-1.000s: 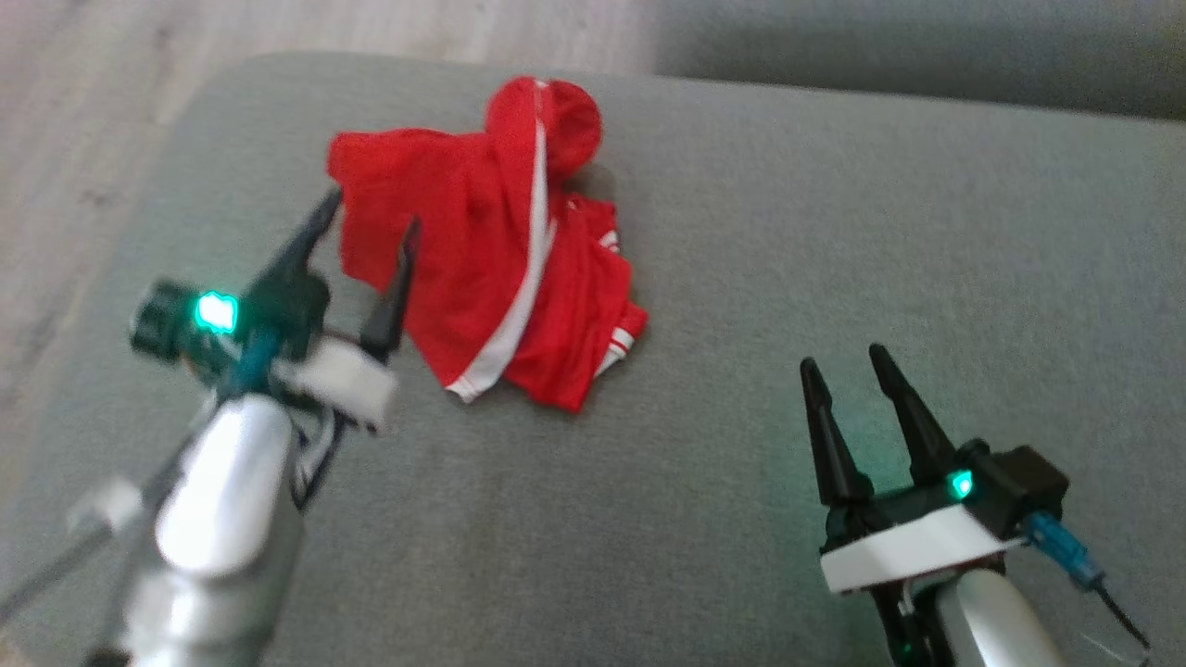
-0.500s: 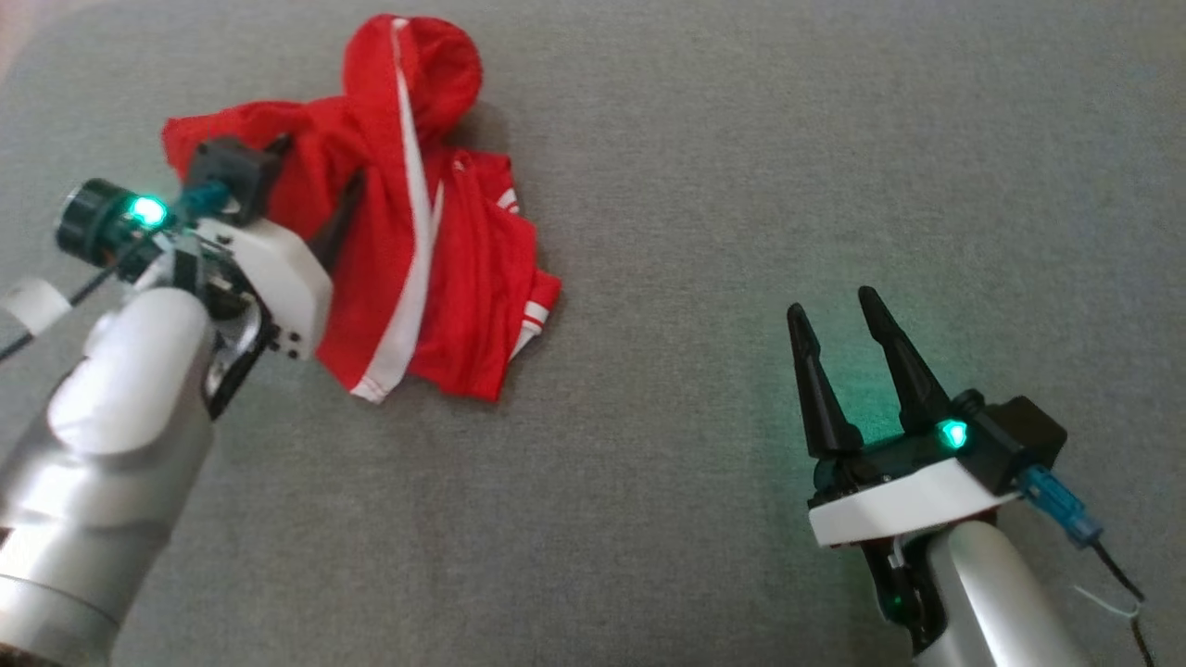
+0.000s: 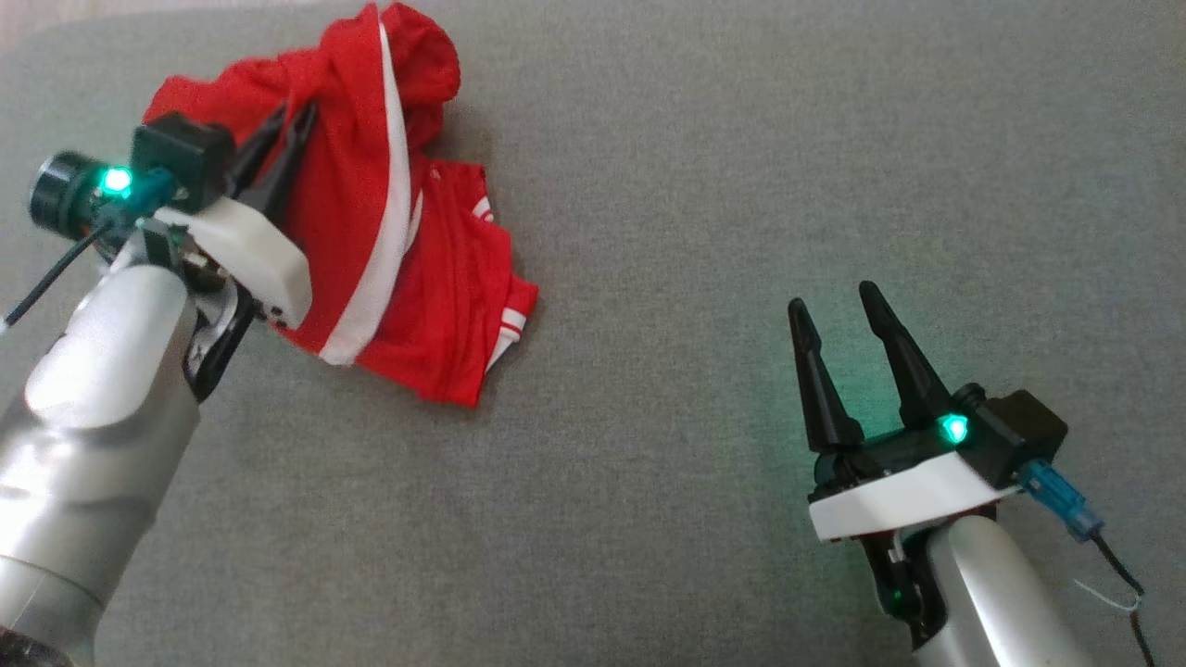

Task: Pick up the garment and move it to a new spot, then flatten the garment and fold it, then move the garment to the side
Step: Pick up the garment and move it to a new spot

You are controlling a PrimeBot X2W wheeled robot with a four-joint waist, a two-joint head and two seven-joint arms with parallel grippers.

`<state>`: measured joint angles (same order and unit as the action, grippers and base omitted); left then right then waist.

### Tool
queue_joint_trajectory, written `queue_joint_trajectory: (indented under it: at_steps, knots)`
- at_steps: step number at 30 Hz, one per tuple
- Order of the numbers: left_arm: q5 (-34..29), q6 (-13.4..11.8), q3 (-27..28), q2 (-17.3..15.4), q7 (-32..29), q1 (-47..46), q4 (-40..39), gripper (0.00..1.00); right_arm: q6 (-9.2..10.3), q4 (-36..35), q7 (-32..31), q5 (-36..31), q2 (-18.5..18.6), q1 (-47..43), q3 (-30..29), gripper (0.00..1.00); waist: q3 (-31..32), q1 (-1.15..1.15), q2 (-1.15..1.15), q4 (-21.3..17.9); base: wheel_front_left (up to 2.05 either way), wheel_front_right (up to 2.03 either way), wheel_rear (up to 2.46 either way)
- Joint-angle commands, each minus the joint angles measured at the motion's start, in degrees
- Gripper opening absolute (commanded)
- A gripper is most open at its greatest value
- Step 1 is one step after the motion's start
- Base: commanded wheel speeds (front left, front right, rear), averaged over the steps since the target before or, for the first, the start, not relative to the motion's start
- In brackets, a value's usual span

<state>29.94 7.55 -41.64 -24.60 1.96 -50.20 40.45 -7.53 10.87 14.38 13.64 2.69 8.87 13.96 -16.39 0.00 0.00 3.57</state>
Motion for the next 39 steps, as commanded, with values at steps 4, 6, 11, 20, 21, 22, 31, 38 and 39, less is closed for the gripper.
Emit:
queue_joint_trajectory:
  at_steps: [4,6,11,20,21,22,31,38,39]
  knots:
    - [-2.0,-1.5,3.2,-1.7,9.7,-4.4,-5.2,0.0,0.04,-1.1,0.6,0.8,0.2,-0.4,0.9,1.0,4.6,0.0,0.0,0.7,0.0,0.0,0.0]
    - [-2.2,-2.0,3.6,-1.6,10.6,-4.6,-6.3,0.0,0.04,-1.0,0.6,0.9,0.2,-0.8,0.8,1.0,5.4,0.0,0.0,0.8,0.0,0.0,0.0]
    - [-1.9,-3.7,5.8,-1.2,12.4,-4.6,-13.3,0.0,0.04,-0.7,0.6,1.6,0.2,-2.1,1.2,1.0,8.6,0.0,0.0,0.7,0.0,0.0,0.0]
    - [-2.1,-4.5,3.6,-2.4,7.6,-2.6,-24.1,0.0,0.04,-1.4,0.6,3.2,0.2,-2.7,1.5,1.0,9.8,0.0,0.0,-3.0,0.0,0.0,0.0]
    - [-2.1,-4.7,3.3,-2.3,7.0,-2.3,-25.0,0.0,0.04,-1.5,0.6,3.4,0.2,-2.6,1.5,1.0,9.7,0.0,0.0,-3.8,0.0,0.0,0.0]
    - [-2.1,-4.9,3.0,-2.2,6.2,-2.0,-25.9,0.0,0.04,-1.7,0.6,3.5,0.2,-2.5,1.4,1.0,9.5,0.0,0.0,-4.6,0.0,0.0,0.0]
    - [-1.6,-6.9,0.9,-0.3,2.3,-0.2,-28.5,0.0,0.04,-4.7,0.6,5.2,0.2,-0.3,1.6,1.0,5.0,0.0,0.0,-15.7,0.0,0.0,0.0]
    - [-2.4,-6.4,-0.9,2.0,0.6,-3.2,-24.2,0.86,0.04,-8.2,0.6,8.5,0.2,1.5,2.4,1.0,-0.2,0.0,0.0,-23.8,0.0,0.0,0.0]
    - [-2.5,-6.1,-1.3,2.5,0.7,-3.7,-23.3,1.0,0.04,-8.5,0.6,8.9,0.2,1.7,2.6,1.0,-0.7,0.0,0.0,-24.5,0.0,0.0,0.0]
